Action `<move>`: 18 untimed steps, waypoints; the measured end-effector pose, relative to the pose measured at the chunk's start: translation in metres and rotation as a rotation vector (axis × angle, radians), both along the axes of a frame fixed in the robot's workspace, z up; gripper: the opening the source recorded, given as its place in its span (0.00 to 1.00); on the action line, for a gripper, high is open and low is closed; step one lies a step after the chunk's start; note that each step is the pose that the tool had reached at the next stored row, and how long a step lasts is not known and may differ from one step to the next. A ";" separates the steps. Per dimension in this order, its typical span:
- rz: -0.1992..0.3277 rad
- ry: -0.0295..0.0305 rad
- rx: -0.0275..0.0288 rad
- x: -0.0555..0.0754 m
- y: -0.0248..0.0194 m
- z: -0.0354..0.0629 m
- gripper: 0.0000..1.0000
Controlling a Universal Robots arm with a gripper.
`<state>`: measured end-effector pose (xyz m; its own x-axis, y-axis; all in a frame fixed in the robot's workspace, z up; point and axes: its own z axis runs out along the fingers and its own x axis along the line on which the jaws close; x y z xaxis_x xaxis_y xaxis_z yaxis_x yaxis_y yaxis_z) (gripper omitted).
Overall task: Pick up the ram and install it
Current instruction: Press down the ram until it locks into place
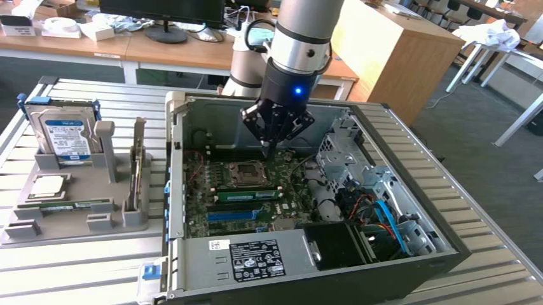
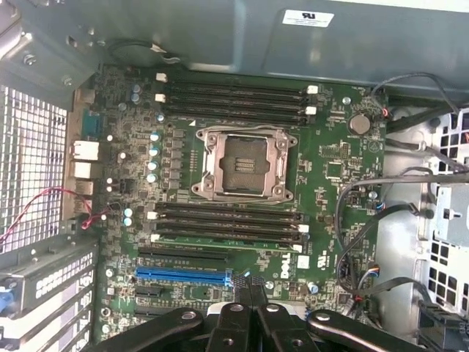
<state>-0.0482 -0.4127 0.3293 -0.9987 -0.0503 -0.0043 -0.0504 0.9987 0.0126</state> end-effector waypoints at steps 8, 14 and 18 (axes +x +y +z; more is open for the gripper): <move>-0.003 0.0000 0.0000 0.000 0.0000 0.0000 0.10; -0.017 0.0000 0.0000 0.000 0.0001 -0.0001 0.10; -0.030 0.0000 -0.0001 0.000 0.0001 -0.0001 0.10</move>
<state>-0.0483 -0.4126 0.3292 -0.9998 -0.0202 -0.0043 -0.0203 0.9997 0.0125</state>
